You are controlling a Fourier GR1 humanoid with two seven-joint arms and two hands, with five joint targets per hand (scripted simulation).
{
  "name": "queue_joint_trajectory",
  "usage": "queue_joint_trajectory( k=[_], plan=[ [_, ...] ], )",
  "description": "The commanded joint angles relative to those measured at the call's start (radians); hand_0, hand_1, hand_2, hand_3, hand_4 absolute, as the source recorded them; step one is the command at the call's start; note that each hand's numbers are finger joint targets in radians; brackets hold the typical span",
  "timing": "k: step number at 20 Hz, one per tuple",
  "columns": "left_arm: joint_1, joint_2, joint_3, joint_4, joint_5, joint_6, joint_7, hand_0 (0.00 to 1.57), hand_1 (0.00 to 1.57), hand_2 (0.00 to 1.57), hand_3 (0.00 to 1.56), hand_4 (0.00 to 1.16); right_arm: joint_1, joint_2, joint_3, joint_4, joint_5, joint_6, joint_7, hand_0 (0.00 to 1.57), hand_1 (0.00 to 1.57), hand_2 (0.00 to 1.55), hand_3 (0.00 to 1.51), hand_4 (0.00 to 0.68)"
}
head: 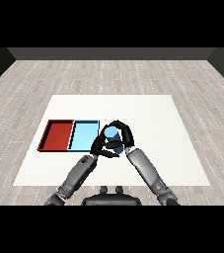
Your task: Pick the blue can and put it in the blue box
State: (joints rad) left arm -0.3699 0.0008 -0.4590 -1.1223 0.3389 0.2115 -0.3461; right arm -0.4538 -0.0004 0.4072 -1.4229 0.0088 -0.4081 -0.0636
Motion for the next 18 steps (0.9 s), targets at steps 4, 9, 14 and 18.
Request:
queue_joint_trajectory(
  k=[4,9,14,18],
  plan=[
    [-0.075,-0.001,-0.103,0.023,0.107,0.072,-0.007,0.0,0.0,0.0,0.0,0.0,0.031,0.0,0.069,0.027,-0.099,-0.068,-0.093,1.46,1.46,1.46,1.39,0.599],
    [-0.064,-0.001,-0.079,0.093,0.06,0.069,-0.047,0.0,0.0,0.0,0.0,0.37,0.039,0.0,0.098,-0.024,-0.136,-0.082,-0.055,1.47,1.47,1.46,1.39,0.601],
    [-0.115,0.0,-0.178,0.01,0.122,0.25,0.038,0.0,0.0,0.0,0.0,0.57,-0.014,0.0,0.109,0.049,-0.248,-0.116,-0.146,1.47,1.47,1.46,1.39,0.606],
    [-0.064,0.0,-0.136,0.03,0.275,0.192,-0.059,1.44,1.44,1.41,1.22,0.62,-0.001,0.0,0.085,0.034,-0.267,-0.087,-0.164,1.45,1.45,1.44,1.39,0.615]
  ],
)
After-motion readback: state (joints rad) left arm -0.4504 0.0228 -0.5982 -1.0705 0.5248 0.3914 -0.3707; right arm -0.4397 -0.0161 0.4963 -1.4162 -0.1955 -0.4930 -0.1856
